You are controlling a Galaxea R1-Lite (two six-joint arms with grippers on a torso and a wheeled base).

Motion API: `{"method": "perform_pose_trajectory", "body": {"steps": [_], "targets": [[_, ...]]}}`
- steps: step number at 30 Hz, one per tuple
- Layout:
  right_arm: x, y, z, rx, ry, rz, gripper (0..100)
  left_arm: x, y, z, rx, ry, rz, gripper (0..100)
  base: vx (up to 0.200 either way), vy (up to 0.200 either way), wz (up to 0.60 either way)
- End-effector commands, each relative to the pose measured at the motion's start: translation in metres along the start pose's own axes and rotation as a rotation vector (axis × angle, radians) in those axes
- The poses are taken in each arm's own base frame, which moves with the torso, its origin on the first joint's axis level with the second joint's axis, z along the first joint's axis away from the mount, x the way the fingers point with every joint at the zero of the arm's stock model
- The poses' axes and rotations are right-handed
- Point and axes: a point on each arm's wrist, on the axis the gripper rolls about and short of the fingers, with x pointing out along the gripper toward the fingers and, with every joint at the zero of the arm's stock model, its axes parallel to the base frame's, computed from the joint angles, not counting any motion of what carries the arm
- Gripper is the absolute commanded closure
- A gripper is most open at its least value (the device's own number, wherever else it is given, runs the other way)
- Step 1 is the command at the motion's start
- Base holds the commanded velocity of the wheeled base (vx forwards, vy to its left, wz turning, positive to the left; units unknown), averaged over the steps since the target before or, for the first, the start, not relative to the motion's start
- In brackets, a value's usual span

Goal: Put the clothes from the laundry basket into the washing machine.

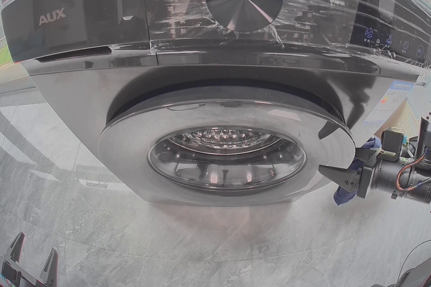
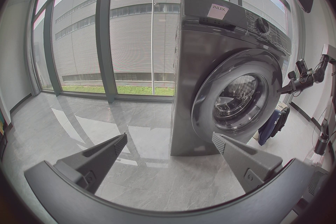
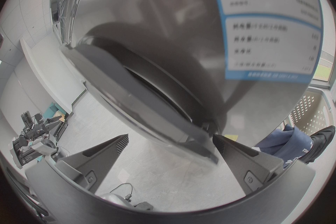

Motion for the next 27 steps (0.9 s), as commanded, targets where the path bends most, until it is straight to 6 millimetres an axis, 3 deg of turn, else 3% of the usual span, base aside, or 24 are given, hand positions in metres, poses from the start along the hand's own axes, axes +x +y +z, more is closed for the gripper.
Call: {"method": "perform_pose_trajectory", "body": {"steps": [1, 6, 10, 13, 16, 22, 27], "targets": [[0.007, -0.001, -0.011, 0.008, 0.052, 0.011, 0, 0.000, 0.000, -0.004, 0.000, 0.001, 0.000, 0, 0.000, 0.000, 0.00], [0.001, 0.007, -0.024, 0.002, 0.093, 0.080, 0, 0.000, 0.000, -0.004, 0.000, 0.001, 0.000, 0, 0.000, 0.000, 0.00], [-0.022, 0.010, -0.037, -0.005, 0.089, 0.092, 0, 0.000, 0.000, -0.004, 0.000, 0.001, 0.000, 0, 0.000, 0.000, 0.00], [-0.028, 0.010, -0.041, -0.005, 0.086, 0.089, 0, 0.000, 0.000, -0.004, 0.001, 0.001, 0.000, 0, 0.000, 0.000, 0.00], [-0.023, 0.006, -0.037, -0.001, 0.080, 0.064, 0, 0.000, 0.000, -0.004, 0.004, 0.001, 0.000, 0, 0.000, 0.000, 0.00], [-0.005, -0.002, -0.019, 0.007, 0.058, 0.034, 0, 0.000, 0.000, -0.004, 0.001, 0.001, 0.000, 0, -0.200, 0.000, 0.00], [-0.002, 0.000, -0.025, 0.007, 0.091, 0.048, 0, 0.000, 0.000, -0.004, 0.000, 0.001, 0.000, 0, 0.000, 0.000, 0.00]]}}
